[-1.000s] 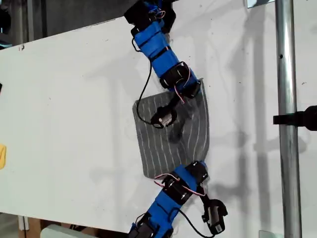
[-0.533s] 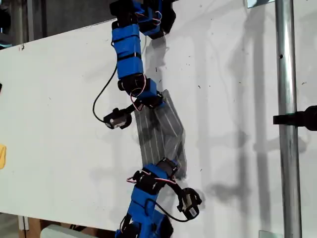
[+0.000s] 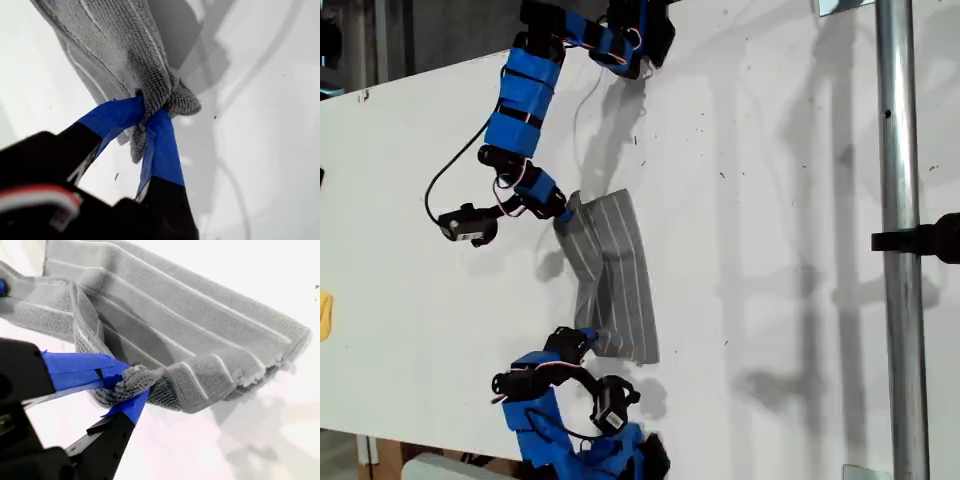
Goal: Grasp corners of a towel and fold twice.
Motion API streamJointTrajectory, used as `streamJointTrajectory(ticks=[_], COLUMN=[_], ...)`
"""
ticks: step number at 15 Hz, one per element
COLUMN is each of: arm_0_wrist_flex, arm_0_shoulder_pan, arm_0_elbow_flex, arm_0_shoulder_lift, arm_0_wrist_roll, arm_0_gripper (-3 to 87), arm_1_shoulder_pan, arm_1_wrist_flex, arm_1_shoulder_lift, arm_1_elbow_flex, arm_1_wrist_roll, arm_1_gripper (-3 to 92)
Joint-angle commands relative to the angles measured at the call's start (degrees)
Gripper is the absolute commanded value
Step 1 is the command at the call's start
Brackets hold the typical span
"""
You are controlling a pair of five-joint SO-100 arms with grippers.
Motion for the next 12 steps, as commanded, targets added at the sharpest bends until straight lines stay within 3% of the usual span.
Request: streamJointTrajectory(ticks=[1,6,12], arm_0_wrist_flex=[0.97,-9.76,-12.48], arm_0_shoulder_pan=[-1.05,3.34,7.82], arm_0_elbow_flex=[1.58,18.98,18.63], arm_0_shoulder_lift=[4.83,3.16,-2.11], arm_0_wrist_roll=[0.62,-7.47,-14.24], arm_0_gripper=[-2.8,-2.7,-2.6], arm_1_shoulder_pan=[-0.70,-5.54,-8.44], arm_1_wrist_flex=[0.62,-1.32,-4.48], arm_1_shoulder_lift=[7.12,5.27,-6.33], arm_1_elbow_flex=[-0.53,12.74,12.30], arm_1_wrist_roll=[-0.53,7.65,10.72], arm_1_gripper=[-0.3,-0.3,-0.3])
